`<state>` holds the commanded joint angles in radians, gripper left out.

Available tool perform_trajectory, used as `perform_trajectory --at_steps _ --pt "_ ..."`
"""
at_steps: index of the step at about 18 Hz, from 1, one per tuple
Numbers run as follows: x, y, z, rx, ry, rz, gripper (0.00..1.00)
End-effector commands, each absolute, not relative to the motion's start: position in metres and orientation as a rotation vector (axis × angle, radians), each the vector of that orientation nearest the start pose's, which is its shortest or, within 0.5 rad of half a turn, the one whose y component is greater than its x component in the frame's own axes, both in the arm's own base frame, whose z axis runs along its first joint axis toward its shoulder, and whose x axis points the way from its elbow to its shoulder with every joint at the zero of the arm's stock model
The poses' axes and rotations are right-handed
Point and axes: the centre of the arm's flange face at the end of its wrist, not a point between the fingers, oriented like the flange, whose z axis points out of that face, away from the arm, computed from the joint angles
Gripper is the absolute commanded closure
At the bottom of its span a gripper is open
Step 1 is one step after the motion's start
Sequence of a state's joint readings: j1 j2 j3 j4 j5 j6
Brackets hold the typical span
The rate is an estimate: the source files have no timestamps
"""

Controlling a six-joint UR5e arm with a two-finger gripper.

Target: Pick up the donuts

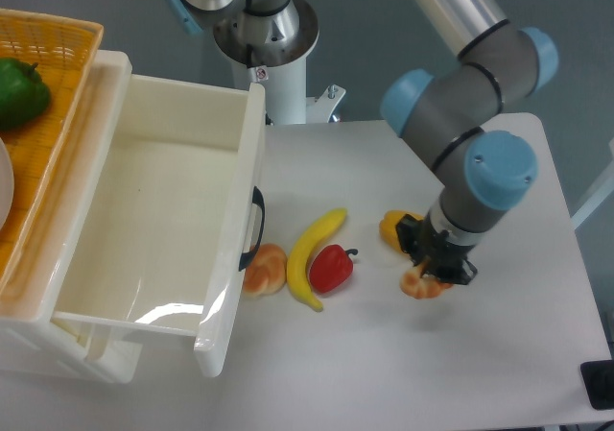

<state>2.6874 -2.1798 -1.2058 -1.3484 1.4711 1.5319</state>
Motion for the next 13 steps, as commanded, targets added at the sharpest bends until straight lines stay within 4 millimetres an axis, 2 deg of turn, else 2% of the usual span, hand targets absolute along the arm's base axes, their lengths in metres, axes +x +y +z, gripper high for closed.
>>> perform_trajectory --at_steps 3,5,13 --pt "-0.604 0.432 0.325 -2.967 0.693 -0.031 1.00" --pt "-0.608 0.428 0.326 -3.015 0.704 -0.012 1.00" --pt "-0.607 0.424 0.333 -3.026 0.701 -0.016 1.00"
